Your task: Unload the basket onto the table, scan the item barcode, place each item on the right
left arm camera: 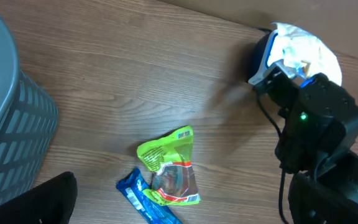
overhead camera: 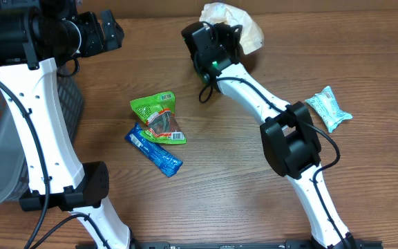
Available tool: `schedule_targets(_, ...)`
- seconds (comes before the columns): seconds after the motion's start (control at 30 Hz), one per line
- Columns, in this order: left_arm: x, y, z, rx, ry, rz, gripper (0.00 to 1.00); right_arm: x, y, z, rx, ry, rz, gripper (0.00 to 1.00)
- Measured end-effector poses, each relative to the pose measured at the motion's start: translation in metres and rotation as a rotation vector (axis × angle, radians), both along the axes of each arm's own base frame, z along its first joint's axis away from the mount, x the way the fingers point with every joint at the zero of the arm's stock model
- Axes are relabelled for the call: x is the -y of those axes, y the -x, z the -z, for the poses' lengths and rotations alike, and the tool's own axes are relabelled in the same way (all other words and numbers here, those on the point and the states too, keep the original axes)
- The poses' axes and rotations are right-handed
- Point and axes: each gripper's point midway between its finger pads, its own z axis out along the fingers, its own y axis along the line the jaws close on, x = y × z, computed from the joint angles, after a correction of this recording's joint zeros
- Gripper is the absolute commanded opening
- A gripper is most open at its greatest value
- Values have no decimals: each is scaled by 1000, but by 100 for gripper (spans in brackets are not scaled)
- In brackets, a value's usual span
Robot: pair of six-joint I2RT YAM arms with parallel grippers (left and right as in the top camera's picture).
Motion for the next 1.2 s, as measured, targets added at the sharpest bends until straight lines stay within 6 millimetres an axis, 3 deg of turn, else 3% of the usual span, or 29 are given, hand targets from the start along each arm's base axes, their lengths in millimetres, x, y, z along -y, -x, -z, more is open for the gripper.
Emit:
schedule_targets(0.1, 0, 0, 0, 0, 0, 0, 100, 0, 9, -19, 2, -43, -5, 4)
schedule_targets(0.17, 0, 0, 0, 0, 0, 0, 100, 6, 22, -62, 42, -130, 2, 4)
schedule_targets(0.23, 0, 0, 0, 0, 0, 0, 100, 18, 48, -127, 119, -277, 11, 4)
schedule_targets(0.3, 0, 0, 0, 1, 0, 0, 100, 34, 83, -173, 125, -413, 7, 4)
schedule_targets(0.4, 0, 0, 0, 0, 0, 0, 100, 70, 153, -222, 60, -726, 13, 4)
schedule_targets(0.43, 0, 0, 0, 0, 0, 0, 100, 88, 176, -225, -3, -915, 53, 4)
schedule_targets(0.57, 0, 0, 0, 0, 0, 0, 100, 120, 197, -177, -265, -1212, 252, 4)
schedule_targets(0.7, 0, 0, 0, 0, 0, 0, 100, 162, 173, -123, -363, -1429, 482, 4)
schedule_targets(0.9, 0, 0, 0, 0, 0, 0, 100, 214, 151, -54, -326, -1656, 729, 5)
schedule_targets(1.03, 0, 0, 0, 0, 0, 0, 100, 250, 152, -5, -277, -1802, 890, 6)
schedule_targets(1.1, 0, 0, 0, 0, 0, 0, 100, 261, 161, 25, -293, -1860, 989, 25)
schedule_targets(1.2, 0, 0, 0, 0, 0, 0, 100, 263, 170, 49, -325, -1895, 1065, 35)
